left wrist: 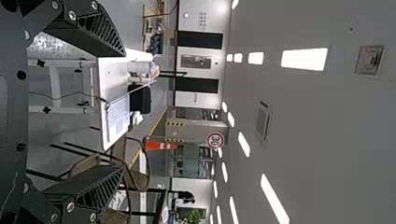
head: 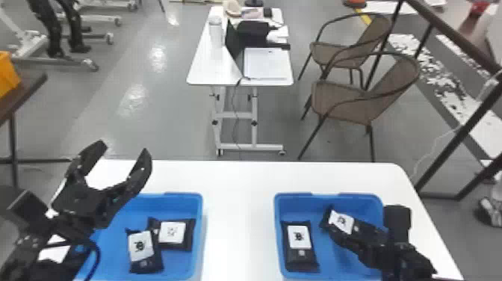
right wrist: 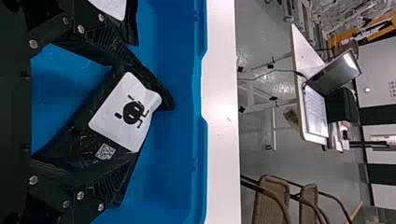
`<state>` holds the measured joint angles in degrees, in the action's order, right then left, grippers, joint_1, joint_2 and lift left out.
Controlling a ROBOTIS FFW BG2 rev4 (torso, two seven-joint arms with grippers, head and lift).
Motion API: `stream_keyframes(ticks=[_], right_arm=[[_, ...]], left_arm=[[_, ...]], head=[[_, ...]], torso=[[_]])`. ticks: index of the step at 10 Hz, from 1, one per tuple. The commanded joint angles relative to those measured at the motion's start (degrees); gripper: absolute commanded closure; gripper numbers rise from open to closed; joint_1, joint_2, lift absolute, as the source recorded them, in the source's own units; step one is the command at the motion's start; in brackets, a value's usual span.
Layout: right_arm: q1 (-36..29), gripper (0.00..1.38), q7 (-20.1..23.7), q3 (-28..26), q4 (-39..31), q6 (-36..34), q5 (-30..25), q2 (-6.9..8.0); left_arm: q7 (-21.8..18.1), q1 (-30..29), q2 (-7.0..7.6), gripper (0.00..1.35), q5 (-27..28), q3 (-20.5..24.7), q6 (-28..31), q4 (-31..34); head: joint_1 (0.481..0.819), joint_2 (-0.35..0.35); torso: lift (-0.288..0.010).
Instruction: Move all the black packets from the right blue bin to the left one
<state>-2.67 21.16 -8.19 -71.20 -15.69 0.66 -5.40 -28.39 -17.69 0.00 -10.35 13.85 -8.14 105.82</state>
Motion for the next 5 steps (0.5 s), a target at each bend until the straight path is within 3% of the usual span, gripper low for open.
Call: stream_keyframes(ticks=[1, 5], right_arm=[[0.0, 0.30, -0.7, -0.1, 0.1, -0.7, -1.9, 0.74], [2.1, 0.30, -1.5, -0.2, 3.2, -1.6, -5.2, 0.39]], left_arm=[[0.0, -0.1, -0.15, 0.18, -0.1, 0.0, 0.0, 0.0], [0.0, 0.0, -0.15, 0.18, -0.5, 0.0, 0.2, -0.1]], head=[[0.695, -0.013], [0.695, -0.016]], torso=[[0.000], [0.000]])
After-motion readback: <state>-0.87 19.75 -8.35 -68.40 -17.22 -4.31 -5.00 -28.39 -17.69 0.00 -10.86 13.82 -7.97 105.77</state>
